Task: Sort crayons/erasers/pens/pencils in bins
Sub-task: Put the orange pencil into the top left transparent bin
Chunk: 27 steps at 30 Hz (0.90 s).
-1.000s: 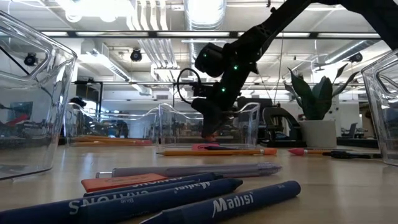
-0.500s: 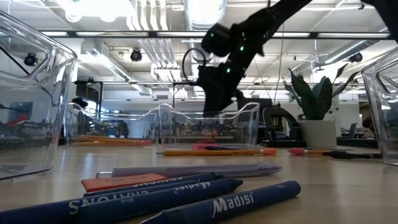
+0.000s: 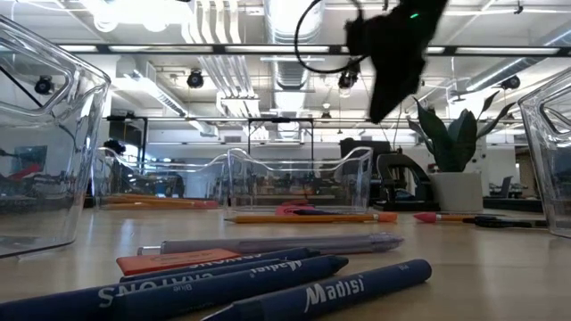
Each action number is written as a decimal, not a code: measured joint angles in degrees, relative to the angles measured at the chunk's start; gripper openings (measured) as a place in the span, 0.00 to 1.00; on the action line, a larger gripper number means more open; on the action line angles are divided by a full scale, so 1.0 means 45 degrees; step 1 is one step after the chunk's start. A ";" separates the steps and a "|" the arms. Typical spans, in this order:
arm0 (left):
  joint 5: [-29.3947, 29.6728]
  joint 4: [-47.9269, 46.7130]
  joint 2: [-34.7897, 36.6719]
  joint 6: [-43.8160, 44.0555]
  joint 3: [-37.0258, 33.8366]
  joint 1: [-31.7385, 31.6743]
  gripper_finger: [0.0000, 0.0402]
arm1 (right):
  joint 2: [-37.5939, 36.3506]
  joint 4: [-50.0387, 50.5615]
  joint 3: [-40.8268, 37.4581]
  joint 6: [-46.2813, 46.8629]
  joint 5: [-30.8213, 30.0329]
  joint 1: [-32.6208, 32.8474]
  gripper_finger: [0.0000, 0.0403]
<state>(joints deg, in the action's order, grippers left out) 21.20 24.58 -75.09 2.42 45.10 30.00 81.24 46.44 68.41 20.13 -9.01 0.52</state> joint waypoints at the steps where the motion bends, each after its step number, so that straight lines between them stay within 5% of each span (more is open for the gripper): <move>1: 0.0026 0.0001 0.0000 -0.0001 -0.0015 0.0000 0.19 | -0.0307 -0.0008 -0.0344 0.0409 -0.0002 0.0433 0.42; 7: 0.0036 0.0015 0.0000 -0.0009 -0.0042 0.0001 0.19 | -0.1744 -0.0066 -0.2570 0.2406 -0.0392 0.2410 0.42; 13: 0.0036 0.0093 0.0000 -0.0010 -0.0042 0.0000 0.19 | -0.2525 -0.0053 -0.4319 0.3282 -0.0592 0.2699 0.42; 23: 0.0036 0.0101 0.0000 0.0019 -0.0042 0.0000 0.19 | -0.2572 -0.0101 -0.5454 0.2634 -0.0576 0.2252 0.42; 27: 0.0036 0.0097 0.0000 0.0034 -0.0042 0.0000 0.19 | -0.2439 -0.0260 -0.5744 0.1333 0.0383 0.2267 0.42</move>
<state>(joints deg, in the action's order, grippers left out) 21.37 25.02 -75.09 2.57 44.91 30.00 70.26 45.26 42.56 26.13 -7.29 10.72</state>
